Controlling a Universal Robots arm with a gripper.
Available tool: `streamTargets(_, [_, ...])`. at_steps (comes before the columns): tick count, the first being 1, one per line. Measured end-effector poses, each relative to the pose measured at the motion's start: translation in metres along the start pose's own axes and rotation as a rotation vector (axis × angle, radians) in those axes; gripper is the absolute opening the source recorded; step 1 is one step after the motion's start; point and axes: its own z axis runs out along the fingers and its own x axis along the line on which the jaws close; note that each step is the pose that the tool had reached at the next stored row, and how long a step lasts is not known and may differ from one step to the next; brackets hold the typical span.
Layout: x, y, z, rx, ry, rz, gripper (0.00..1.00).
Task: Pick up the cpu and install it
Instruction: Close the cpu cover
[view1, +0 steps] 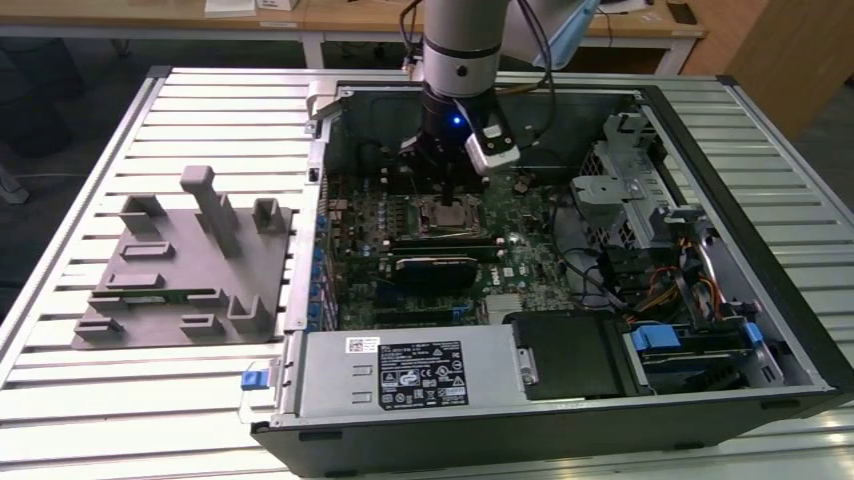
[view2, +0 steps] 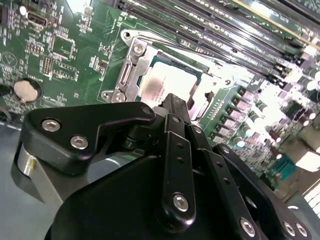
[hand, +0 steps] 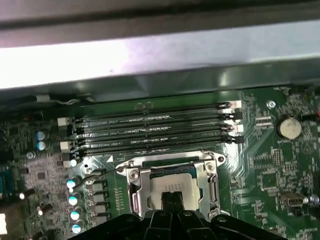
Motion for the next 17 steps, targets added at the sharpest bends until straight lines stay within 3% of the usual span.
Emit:
streamTargets(13, [-0.0002, -0.0039, 0.0029, -0.0003, -0.0003, -0.012, 0.11])
streamTargets(17, [0.0037, -0.0043, 0.003, -0.0004, -0.0017, -0.012, 0.11])
